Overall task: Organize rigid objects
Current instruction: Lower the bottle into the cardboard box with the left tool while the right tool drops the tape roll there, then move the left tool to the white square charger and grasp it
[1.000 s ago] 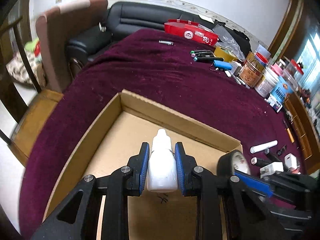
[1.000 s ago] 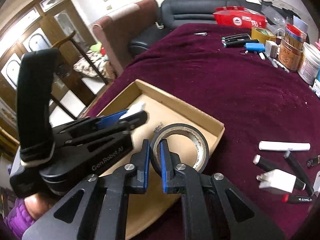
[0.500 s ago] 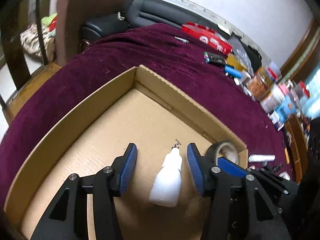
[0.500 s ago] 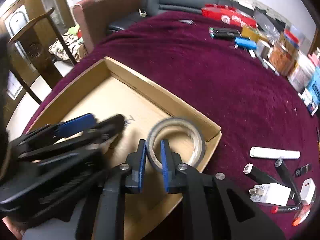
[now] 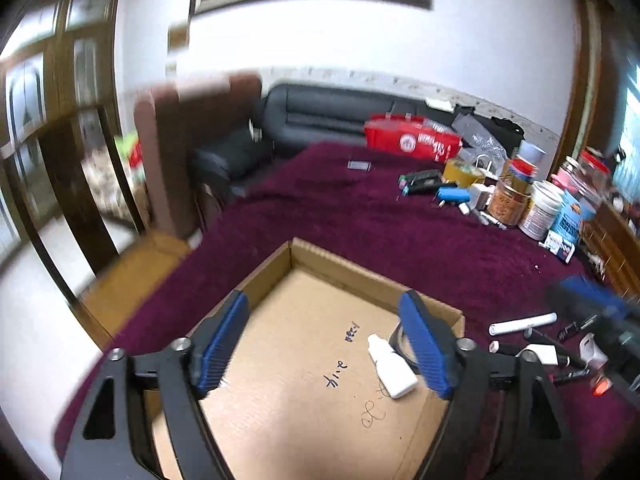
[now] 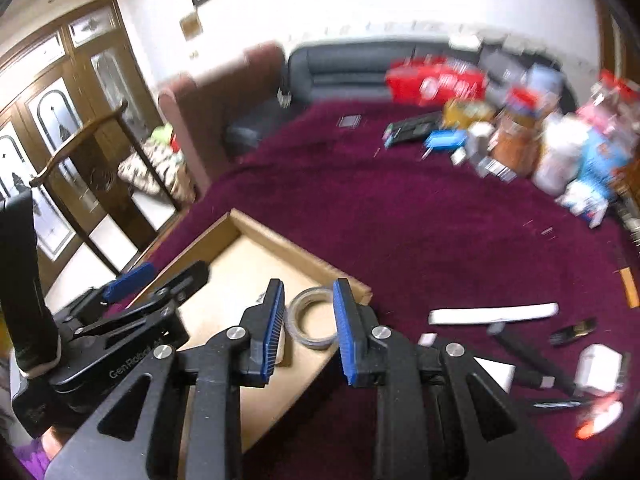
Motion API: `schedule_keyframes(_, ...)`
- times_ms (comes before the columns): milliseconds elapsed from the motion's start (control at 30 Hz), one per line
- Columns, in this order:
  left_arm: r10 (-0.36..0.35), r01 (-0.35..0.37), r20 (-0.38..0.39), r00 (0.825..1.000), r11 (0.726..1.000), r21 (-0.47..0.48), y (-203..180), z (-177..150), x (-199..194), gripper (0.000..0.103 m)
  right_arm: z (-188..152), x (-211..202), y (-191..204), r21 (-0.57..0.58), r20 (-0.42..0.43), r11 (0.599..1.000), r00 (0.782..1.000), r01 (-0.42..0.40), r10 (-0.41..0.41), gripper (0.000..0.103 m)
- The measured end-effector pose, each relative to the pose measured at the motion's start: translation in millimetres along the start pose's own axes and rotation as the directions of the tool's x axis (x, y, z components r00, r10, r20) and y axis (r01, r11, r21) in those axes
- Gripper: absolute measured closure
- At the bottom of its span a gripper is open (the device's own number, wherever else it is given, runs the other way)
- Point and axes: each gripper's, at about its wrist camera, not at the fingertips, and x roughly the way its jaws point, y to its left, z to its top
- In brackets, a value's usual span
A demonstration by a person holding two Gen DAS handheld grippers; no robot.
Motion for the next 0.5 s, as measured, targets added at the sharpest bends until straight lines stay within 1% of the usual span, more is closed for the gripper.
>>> schedule_keyframes(33, 0.008, -0.008, 0.027, 1.0, 1.0, 0.02, -7, 0, -9, 0.017, -4, -21, -3, -0.012, 0.069, 0.998, 0.996, 0.059, -0.058, 0.077)
schedule_keyframes(67, 0.007, -0.009, 0.054, 0.999, 0.999, 0.038, -14, -1, -19, 0.016, -10, -36, -5, -0.017, 0.122, 0.994, 0.987, 0.107, -0.104, 0.057)
schedule_keyframes(100, 0.001, -0.004, 0.066, 0.998, 0.999, 0.049, -18, 0, -24, 0.015, -16, -52, -9, -0.013, 0.179, 0.987, 0.972, 0.16, -0.155, 0.02)
schedule_keyframes(133, -0.008, 0.004, 0.072, 0.997, 0.998, 0.06, -21, 0, -29, 0.014, -26, -70, -15, 0.007, 0.256, 0.975, 0.942, 0.223, -0.217, 0.005)
schedule_keyframes(167, -0.021, 0.016, 0.072, 0.997, 0.997, 0.072, -25, -1, -33, 0.013, -34, -81, -21, 0.02, 0.304, 0.966, 0.919, 0.26, -0.253, 0.0)
schedule_keyframes(200, -0.044, 0.038, 0.061, 0.997, 0.995, 0.088, -32, -1, -36, 0.013, -41, -87, -28, 0.024, 0.327, 0.954, 0.9, 0.298, -0.289, 0.0)
schedule_keyframes(233, -0.063, 0.058, 0.047, 0.997, 0.993, 0.099, -38, -1, -37, 0.013, -48, -92, -39, 0.02, 0.313, 0.932, 0.883, 0.361, -0.349, 0.0)
schedule_keyframes(267, -0.08, 0.076, 0.035, 0.996, 0.991, 0.106, -43, -2, -39, 0.013, -52, -92, -49, 0.019, 0.284, 0.913, 0.873, 0.408, -0.396, 0.0)
schedule_keyframes(300, -0.113, 0.111, 0.013, 0.994, 0.987, 0.115, -51, -4, -38, 0.013, -55, -93, -61, 0.032, 0.257, 0.899, 0.865, 0.438, -0.43, 0.0)
schedule_keyframes(333, -0.133, 0.132, -0.003, 0.991, 0.984, 0.121, -58, -6, -38, 0.013, -61, -96, -83, 0.082, 0.225, 0.887, 0.859, 0.454, -0.46, 0.0)
schedule_keyframes(400, -0.161, 0.166, -0.046, 0.986, 0.976, 0.144, -75, -10, -34, 0.013, -71, -102, -117, 0.18, 0.188, 0.876, 0.858, 0.448, -0.478, 0.0)
schedule_keyframes(433, -0.167, 0.175, -0.063, 0.984, 0.972, 0.156, -83, -12, -33, 0.013, -79, -105, -141, 0.249, 0.169, 0.863, 0.857, 0.44, -0.486, 0.0)
schedule_keyframes(467, -0.177, 0.19, -0.085, 0.98, 0.967, 0.171, -93, -15, -30, 0.013, -86, -108, -156, 0.295, 0.159, 0.85, 0.855, 0.437, -0.495, 0.0)
schedule_keyframes(500, -0.198, 0.217, -0.118, 0.973, 0.958, 0.189, -106, -18, -26, 0.013, -92, -111, -170, 0.338, 0.15, 0.835, 0.851, 0.435, -0.504, 0.0)
